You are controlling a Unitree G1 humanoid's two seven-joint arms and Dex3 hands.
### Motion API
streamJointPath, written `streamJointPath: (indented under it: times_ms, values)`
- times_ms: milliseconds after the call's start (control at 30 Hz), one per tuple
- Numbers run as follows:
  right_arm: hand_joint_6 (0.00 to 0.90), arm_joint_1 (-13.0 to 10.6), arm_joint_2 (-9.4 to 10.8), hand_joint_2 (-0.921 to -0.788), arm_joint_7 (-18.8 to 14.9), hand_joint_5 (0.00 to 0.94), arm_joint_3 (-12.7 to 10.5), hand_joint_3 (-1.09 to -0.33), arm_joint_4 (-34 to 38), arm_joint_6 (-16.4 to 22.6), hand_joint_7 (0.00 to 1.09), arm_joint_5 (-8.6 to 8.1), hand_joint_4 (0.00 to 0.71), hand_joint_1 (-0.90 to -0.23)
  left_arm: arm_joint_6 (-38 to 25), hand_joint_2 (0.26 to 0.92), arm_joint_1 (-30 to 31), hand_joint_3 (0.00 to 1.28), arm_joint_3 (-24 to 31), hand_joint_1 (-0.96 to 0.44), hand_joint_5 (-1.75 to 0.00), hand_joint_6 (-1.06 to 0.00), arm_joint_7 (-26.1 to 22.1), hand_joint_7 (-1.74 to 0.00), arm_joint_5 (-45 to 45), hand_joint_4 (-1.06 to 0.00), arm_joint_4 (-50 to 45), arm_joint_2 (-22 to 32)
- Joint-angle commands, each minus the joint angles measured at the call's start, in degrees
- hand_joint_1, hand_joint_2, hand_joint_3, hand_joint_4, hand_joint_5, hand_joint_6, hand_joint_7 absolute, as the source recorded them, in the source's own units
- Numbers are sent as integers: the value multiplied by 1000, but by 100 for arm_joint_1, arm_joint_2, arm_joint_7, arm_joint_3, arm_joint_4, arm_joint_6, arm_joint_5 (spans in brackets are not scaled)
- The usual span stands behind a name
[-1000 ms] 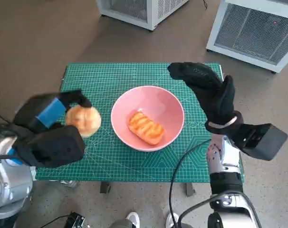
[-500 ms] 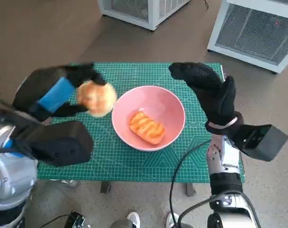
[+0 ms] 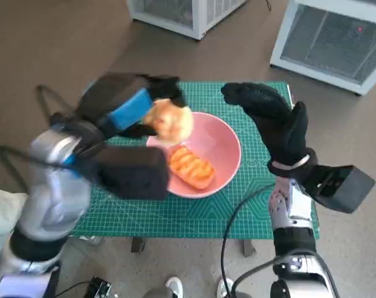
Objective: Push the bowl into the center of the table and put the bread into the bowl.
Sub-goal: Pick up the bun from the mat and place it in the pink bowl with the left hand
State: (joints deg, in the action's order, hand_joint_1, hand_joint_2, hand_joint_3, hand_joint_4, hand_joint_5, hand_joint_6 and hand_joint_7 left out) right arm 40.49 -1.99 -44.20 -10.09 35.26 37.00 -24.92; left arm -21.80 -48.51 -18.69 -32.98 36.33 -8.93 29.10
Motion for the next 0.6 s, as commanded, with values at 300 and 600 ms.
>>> streamJointPath:
  times_ms: [300,600]
  values:
    - [-1,-233,-36,-921,146,3,-38,-713,-117,1,601,36,187,-711,241,901,-172,54,-465,2,-1078,-657,107,-1147,99,-767,1214,-515]
    - [-1,-259,-43,-921,197,3,-36,-712,-164,-28,600,49,189,-705,137,854,-92,117,-555,27,-678,-450,53,-590,124,-514,1419,-674]
